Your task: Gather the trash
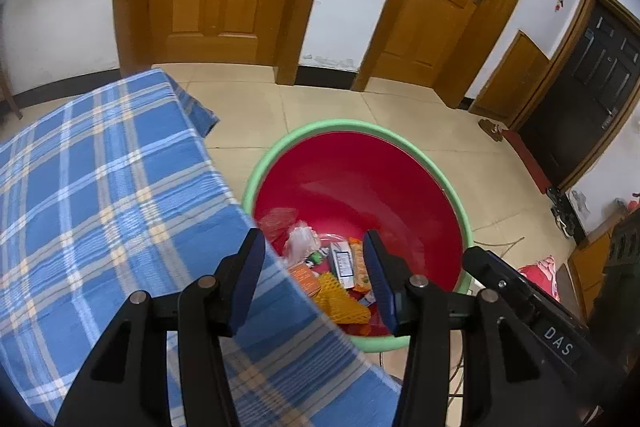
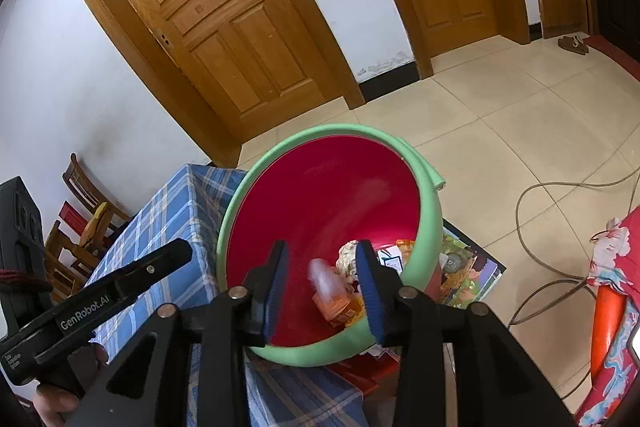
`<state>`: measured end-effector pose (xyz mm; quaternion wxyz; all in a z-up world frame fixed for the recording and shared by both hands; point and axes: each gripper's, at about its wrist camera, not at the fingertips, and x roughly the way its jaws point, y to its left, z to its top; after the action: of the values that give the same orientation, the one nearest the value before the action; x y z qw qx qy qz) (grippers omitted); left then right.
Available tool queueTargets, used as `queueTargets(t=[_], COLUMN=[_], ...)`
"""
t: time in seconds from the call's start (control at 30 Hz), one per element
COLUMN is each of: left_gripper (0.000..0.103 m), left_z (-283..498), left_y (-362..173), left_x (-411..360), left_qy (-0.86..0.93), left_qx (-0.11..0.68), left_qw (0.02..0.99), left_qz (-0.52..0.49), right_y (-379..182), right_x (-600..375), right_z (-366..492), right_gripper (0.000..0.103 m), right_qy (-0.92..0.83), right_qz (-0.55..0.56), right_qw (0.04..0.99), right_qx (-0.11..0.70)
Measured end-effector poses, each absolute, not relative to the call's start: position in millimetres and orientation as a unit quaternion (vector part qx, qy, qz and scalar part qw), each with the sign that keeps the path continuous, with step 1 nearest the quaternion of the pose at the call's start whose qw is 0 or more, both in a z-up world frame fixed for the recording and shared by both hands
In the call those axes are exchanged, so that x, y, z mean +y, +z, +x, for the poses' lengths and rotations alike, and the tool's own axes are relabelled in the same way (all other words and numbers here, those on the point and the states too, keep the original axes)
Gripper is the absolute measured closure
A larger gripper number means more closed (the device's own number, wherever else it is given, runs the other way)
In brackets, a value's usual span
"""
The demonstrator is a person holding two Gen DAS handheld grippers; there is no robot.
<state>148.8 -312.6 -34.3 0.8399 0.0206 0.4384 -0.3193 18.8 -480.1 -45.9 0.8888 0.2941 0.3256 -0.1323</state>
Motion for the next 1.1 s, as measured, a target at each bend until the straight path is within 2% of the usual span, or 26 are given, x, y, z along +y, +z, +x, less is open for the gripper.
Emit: queueTargets(t=[0.33,0.43,0.5,0.57,0.7,0.77,0.83,1.1], left_gripper=[0.038,0.033,0.029,0.026,0.025,0.024,0.021,0.02], left_z=[134.8,130.8,128.1,125.1,118.0,115.8,112.0,92.8], left_y=[-18.1,-13.9,-11.2,-7.7,-1.0,0.7,2.5,9.1], left_x=[-262.2,-243.6,-231.2,-217.9,-190.3,-179.2,-166.6,-123.4], left_qy=[-0.263,-0.242,-0.229,-0.209,-0.166,-0.152,-0.138,-0.094], left_qx=[0.428,0.428,0.426,0.423,0.414,0.414,0.417,0.402], left_qw=[0.865,0.871,0.875,0.881,0.895,0.897,0.898,0.911], left_qz=[0.012,0.005,0.0,0.0,0.004,0.003,0.0,-0.008], right_y=[-28.2,-22.5,-20.4,-17.9,-12.7,-10.3,-8.1,-3.3], right_x=[-446.2,-431.4,-421.9,-409.8,-387.8,-377.9,-367.7,-336.7], right_z=[12.6,14.0,15.5,16.1,16.3,15.9,15.5,11.3], right_gripper=[0.042,0.03,0.027,0.018,0.014,0.007,0.004,0.0], right_qy=[-0.098,-0.082,-0.073,-0.064,-0.047,-0.044,-0.042,-0.03], right_qz=[0.27,0.261,0.254,0.245,0.23,0.222,0.214,0.188], right_qw=[0.902,0.907,0.909,0.911,0.916,0.918,0.919,0.924], right_qx=[0.321,0.321,0.323,0.325,0.326,0.326,0.327,0.331])
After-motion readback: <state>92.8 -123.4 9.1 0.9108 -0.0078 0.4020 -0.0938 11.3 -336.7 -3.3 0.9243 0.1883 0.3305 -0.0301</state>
